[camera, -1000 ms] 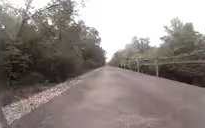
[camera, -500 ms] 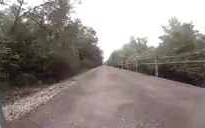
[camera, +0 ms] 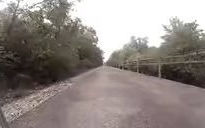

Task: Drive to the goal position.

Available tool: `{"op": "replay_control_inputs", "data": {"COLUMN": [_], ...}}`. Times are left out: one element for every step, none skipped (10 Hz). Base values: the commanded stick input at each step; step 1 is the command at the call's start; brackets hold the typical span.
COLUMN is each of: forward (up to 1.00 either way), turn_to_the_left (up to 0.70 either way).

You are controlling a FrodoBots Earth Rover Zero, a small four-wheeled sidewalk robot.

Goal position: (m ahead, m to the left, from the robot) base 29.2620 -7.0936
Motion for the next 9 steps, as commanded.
{"op": "replay_control_inputs", "data": {"forward": [0.7, 0.7, 0.7, 0.7, 0.7, 0.7, 0.7, 0.7, 0.7], "turn_to_the_left": [0.26, 0.09, 0.0, 0.0, 0.0, 0.0, 0.0, 0.0, 0.0]}}
